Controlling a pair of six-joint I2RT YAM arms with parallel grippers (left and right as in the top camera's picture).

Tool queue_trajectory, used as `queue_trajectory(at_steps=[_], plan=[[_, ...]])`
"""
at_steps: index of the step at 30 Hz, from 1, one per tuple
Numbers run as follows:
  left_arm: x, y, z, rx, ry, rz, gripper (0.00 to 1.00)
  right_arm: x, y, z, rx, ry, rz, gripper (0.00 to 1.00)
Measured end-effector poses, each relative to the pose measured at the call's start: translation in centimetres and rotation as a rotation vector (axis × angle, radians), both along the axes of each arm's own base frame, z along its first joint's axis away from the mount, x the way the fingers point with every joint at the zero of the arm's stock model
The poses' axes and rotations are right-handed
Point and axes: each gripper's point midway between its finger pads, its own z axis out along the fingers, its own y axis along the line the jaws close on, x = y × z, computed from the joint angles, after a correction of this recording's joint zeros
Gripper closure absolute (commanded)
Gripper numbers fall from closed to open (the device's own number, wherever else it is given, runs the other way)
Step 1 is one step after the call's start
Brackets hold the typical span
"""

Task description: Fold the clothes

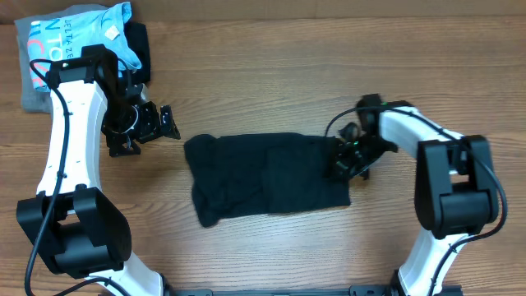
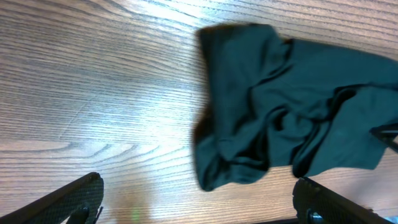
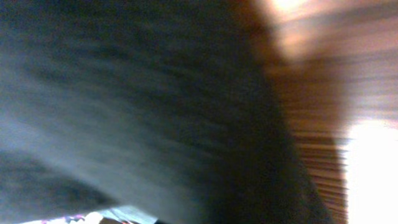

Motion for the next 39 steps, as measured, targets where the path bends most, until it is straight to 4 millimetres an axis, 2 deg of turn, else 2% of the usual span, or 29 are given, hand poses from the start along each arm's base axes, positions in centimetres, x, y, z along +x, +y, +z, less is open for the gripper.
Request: queue_trajectory(at_steps=[6, 8, 11, 14, 16, 17, 18, 19, 20, 28, 33, 39], plan=[[-0.1, -0.1, 0.0, -0.003, 0.000, -0.008, 0.00, 1.4, -4.1, 0.0, -0.022, 0.047, -0.201, 0.96], [-0.1, -0.5, -0.2, -0.017, -0.002, -0.032, 0.00, 1.5, -4.8, 0.0, -0.027, 0.055, -0.232, 0.96], [-0.5, -1.6, -1.5, -0.059, 0.002, -0.068, 0.00, 1.7, -5.8, 0.1, -0.054, 0.066, -0.258, 0.96], [-0.8, -3.3, -3.8, -0.118, -0.003, -0.108, 0.00, 1.6, -6.7, 0.3, -0.104, 0.084, -0.268, 0.94], [-1.2, -4.7, -5.2, -0.173, -0.011, -0.138, 0.00, 1.2, -7.3, 0.6, -0.152, 0.094, -0.263, 0.83], [-1.4, -5.6, -5.8, -0.212, -0.020, -0.160, 0.00, 1.0, -7.7, 0.8, -0.174, 0.095, -0.257, 0.69], [-1.6, -6.3, -6.3, -0.245, -0.032, -0.180, 0.00, 0.8, -7.9, 1.2, -0.190, 0.092, -0.249, 0.45], [-1.6, -7.2, -6.5, -0.285, -0.052, -0.207, 0.00, 0.7, -8.1, 1.7, -0.198, 0.085, -0.238, 0.06], [-1.6, -7.8, -6.6, -0.310, -0.068, -0.229, 0.00, 0.5, -8.2, 2.5, -0.199, 0.078, -0.229, 0.00], [-1.4, -12.6, -7.5, -0.429, -0.184, -0.378, 0.00, 0.0, -8.2, 10.3, -0.185, -0.057, -0.191, 0.00], [-1.7, -14.8, -9.1, -0.410, -0.208, -0.437, 0.00, -0.9, -8.1, 11.0, -0.182, -0.049, -0.168, 0.01], [-2.3, -15.7, -10.2, -0.396, -0.195, -0.430, 0.00, -1.3, -8.1, 11.1, -0.173, -0.054, -0.128, 0.01]])
